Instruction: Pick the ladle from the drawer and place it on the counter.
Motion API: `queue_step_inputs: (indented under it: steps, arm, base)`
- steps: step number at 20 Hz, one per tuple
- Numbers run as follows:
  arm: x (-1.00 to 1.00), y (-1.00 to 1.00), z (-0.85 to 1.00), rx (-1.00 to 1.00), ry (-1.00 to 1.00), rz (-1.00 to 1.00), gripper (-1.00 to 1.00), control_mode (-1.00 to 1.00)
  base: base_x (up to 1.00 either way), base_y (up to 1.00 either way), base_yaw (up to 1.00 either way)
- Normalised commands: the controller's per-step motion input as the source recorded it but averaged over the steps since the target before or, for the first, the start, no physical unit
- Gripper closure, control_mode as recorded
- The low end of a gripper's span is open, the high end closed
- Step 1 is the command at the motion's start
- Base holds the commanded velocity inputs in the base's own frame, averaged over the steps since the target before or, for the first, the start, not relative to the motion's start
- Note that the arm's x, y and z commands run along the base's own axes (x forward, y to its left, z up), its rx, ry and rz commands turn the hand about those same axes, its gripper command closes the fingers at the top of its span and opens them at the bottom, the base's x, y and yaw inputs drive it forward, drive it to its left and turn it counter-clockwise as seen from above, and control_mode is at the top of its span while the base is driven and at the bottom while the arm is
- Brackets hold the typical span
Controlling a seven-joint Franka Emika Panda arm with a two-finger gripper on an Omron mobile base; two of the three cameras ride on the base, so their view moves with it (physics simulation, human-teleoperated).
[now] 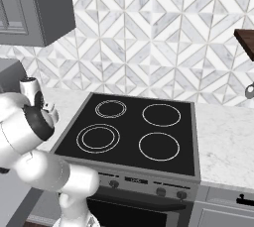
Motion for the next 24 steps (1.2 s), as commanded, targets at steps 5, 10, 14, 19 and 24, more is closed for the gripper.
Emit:
queue_step_inputs:
  steps: [5,10,14,19,24]
  arm:
    - [0.18,0.11,-0.26,-0.03,0.00,0.05,1.00,-1.00]
    - [0.42,0.00,-0.17,0.00,0.00,0.03,1.00,-1.00]
    - [0.50,0.00,-0.17,0.00,0.00,0.01,1.00,-1.00]
    - [0.41,0.00,-0.08,0.00,0.00,0.01,1.00,-1.00]
    - [0.00,0.00,0.00,0.00,0.00,0.00,-1.00,-1.00]
  base:
    - [0.00,0.00,0.00]
    - [0.00,0.00,0.00]
    - [0.00,0.00,0.00]
    - [0.00,0.00,0.00]
    - [0.00,0.00,0.00]
